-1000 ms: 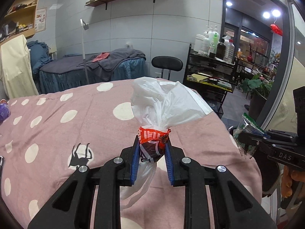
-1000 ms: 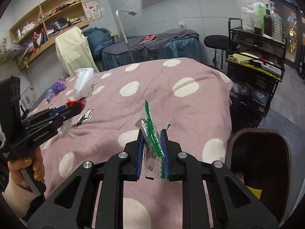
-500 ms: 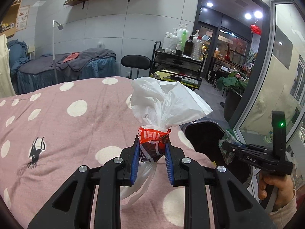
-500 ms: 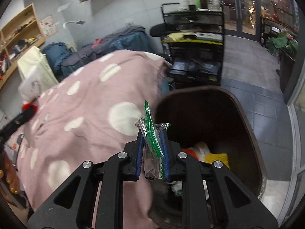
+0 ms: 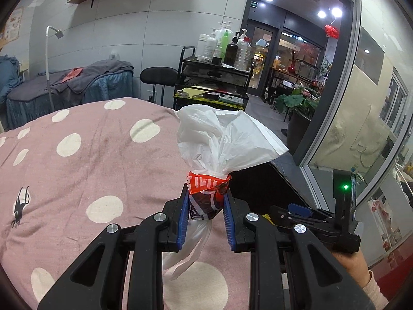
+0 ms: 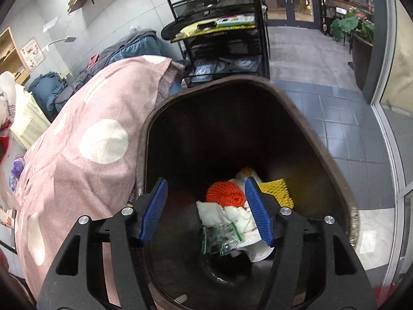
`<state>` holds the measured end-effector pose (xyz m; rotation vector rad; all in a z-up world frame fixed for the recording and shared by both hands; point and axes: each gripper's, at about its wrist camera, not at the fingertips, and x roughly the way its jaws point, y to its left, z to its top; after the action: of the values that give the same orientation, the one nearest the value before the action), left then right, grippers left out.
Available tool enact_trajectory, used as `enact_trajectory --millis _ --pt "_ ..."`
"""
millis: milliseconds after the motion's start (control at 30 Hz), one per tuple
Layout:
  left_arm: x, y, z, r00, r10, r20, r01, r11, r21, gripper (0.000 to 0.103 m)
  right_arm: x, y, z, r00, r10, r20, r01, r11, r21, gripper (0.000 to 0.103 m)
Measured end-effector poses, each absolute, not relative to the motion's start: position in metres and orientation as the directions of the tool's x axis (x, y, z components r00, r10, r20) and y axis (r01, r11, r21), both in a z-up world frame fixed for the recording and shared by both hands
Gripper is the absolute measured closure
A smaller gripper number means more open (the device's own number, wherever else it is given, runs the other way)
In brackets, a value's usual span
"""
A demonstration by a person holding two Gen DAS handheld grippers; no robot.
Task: Collect trash
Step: 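Carry the wrapper and white bag over the black bin and open the right gripper, then lower the white bag into the bin and open the left gripper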
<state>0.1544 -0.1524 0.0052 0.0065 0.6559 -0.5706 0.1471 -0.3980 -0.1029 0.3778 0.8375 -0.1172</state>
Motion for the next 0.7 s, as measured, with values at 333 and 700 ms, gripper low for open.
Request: enact_trajectory --millis 333,700 --pt "0.158 -0.197 -0.008 0.55 -0.559 -0.621 0.561 0.798 -0.221 0.079 0.117 -0.418 -0.081 0.719 -0.094 -0.688 0.338 0.913 0.229 0.03" --pt "0.167 -0.263 -0.035 0.4 -0.576 -0.713 0.611 0.747 -0.262 0.079 0.09 -0.446 -0.072 0.716 -0.192 -0.671 0.426 0.882 0.202 0.029"
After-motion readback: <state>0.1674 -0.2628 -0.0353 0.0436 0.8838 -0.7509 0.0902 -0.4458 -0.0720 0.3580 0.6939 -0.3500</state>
